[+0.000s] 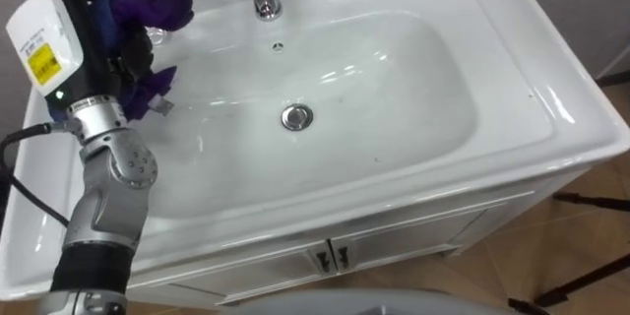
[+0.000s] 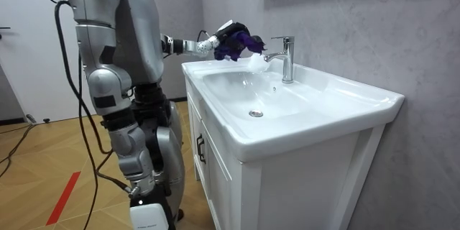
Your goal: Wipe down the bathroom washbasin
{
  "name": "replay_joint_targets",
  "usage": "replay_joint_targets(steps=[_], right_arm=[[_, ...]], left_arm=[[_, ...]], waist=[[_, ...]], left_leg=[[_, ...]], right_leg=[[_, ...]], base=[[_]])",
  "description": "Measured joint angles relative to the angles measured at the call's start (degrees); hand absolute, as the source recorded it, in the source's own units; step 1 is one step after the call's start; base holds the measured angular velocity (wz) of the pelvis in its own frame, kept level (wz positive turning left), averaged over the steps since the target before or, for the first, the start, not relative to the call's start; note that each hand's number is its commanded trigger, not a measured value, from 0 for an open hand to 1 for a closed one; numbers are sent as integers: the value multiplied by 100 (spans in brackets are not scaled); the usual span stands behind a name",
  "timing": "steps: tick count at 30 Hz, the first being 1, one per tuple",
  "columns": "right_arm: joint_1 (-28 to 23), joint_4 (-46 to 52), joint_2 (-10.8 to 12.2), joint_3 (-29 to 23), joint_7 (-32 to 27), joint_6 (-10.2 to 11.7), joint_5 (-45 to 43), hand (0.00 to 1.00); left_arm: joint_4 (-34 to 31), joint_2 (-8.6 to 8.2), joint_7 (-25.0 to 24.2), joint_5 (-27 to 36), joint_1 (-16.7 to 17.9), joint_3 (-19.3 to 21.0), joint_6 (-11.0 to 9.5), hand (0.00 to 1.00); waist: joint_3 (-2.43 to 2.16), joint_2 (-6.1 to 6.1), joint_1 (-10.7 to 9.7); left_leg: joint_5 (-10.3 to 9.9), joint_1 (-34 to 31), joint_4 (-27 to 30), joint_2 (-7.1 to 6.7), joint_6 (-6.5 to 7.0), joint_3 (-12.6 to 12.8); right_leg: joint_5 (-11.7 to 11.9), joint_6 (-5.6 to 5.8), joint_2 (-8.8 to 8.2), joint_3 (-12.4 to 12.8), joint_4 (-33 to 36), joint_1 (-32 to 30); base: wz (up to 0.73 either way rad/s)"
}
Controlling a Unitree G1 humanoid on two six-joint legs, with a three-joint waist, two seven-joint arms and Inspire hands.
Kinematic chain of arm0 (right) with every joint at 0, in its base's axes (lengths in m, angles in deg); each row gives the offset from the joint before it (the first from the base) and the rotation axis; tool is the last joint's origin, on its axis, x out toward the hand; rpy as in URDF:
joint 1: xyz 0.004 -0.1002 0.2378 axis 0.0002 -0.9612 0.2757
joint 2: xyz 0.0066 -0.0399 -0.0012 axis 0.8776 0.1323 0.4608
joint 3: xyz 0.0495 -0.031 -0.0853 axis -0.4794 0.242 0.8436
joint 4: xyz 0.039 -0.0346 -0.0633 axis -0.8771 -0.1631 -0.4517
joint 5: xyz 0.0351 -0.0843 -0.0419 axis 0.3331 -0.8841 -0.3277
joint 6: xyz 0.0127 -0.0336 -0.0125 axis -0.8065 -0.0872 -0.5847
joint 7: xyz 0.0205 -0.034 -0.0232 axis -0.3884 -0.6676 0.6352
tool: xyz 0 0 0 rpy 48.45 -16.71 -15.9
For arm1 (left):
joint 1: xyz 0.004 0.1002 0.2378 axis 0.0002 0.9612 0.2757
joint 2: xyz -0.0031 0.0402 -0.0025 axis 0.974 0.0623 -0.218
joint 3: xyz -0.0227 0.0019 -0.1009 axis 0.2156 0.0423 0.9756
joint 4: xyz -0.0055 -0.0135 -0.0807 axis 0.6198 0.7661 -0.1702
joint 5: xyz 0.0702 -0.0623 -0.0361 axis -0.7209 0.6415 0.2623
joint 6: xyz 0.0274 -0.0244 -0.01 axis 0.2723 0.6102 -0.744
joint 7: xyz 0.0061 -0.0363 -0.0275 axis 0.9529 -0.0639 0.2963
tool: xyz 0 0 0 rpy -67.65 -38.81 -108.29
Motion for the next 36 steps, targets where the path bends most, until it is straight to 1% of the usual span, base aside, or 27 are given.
replay_joint_targets(steps=[2,4,5,6,7,8,11,12,14,16,17,19,22,24,29,31,36], right_arm=[[-6,-12,0,0,-24,0,-5,0],[-3,-56,-2,-2,-68,0,-7,0],[0,-96,-2,-2,-71,-1,-7,0],[-21,-144,-3,-2,-76,-5,-32,0],[-63,-144,-3,-2,-75,-7,-131,0],[-77,-144,-3,-2,-75,-8,-229,0],[-104,-146,-1,-2,-71,-30,-564,0],[-101,-144,-3,-2,-75,-70,-656,0],[-105,-144,-5,-1,-76,-125,-708,0],[-106,-132,-16,-2,-72,-133,-724,0],[-106,-125,-21,-2,-69,-134,-724,0],[-105,-106,-40,-30,-36,-153,-723,0],[-105,-103,-69,-50,20,-240,-719,0],[-103,-105,-86,-52,23,-248,-720,0],[-102,-74,-90,-110,28,-248,-720,0],[-102,-75,-90,-110,29,-249,-720,0],[-104,-74,-90,-110,39,-252,-693,0]], left_arm=[[-8,12,48,45,4,138,-1,100],[-177,24,79,42,99,333,0,100],[-222,29,84,43,131,368,0,100],[-252,30,85,43,154,436,-3,100],[-253,30,84,40,163,511,0,100],[-253,31,82,39,167,547,1,100],[-252,31,-13,44,196,709,62,100],[-252,31,-51,45,224,737,126,100],[-214,31,-80,45,235,738,194,100],[-195,32,-161,45,261,739,290,100],[-195,32,-187,45,288,740,305,100],[-195,38,-281,43,465,744,411,100],[-188,38,-337,43,654,746,555,100],[-188,38,-340,43,693,752,619,100],[-183,38,-339,42,699,806,650,100],[-83,38,-336,41,699,806,653,100],[138,37,-341,46,698,801,661,100]], waist=[[-7,9,7],[-10,12,27],[-12,6,27],[-13,2,69],[-12,0,156],[-12,0,168],[-3,-14,185],[-3,-15,195],[8,-25,233],[12,-36,279],[12,-36,291],[9,-30,306],[8,-28,318],[8,-25,325],[4,16,315],[-4,45,312],[-10,55,291]], left_leg=[[0,-2,0,2,0,12],[0,1,7,1,0,16],[0,9,8,1,0,27],[0,43,11,4,0,62],[0,63,14,5,0,72],[0,63,15,3,0,63],[0,57,11,1,0,16],[0,58,11,2,0,15],[0,64,10,0,0,17],[0,78,8,-6,0,3],[-1,81,8,-7,1,3],[-1,91,-3,-6,1,-9],[-1,85,-19,-4,1,-21],[-1,78,-24,-5,0,-45],[-1,75,-25,-7,0,-64],[-1,75,-24,-7,0,-64],[-1,84,-22,-7,0,-10]], right_leg=[[0,0,1,11,16,-23],[0,0,2,23,27,-63],[0,0,0,23,31,-66],[-2,-1,-3,34,59,-61],[-18,-4,-5,37,101,-42],[-18,-4,-6,34,95,-24],[-18,-3,-9,19,101,-16],[-18,-3,-9,15,99,-7],[-19,-2,-12,3,94,31],[-27,6,-20,-38,85,57],[-27,7,-21,-42,86,58],[-27,7,-18,-41,84,64],[-27,7,-12,-40,83,54],[-27,7,-13,-42,78,54],[-28,8,-14,-43,77,58],[-30,10,-13,-43,77,58],[-34,10,-17,-41,81,56]], base=[[-2],[-3],[-5],[-14],[-13],[0],[8],[0],[4],[5],[0],[0],[0],[4],[1],[0],[-1]])
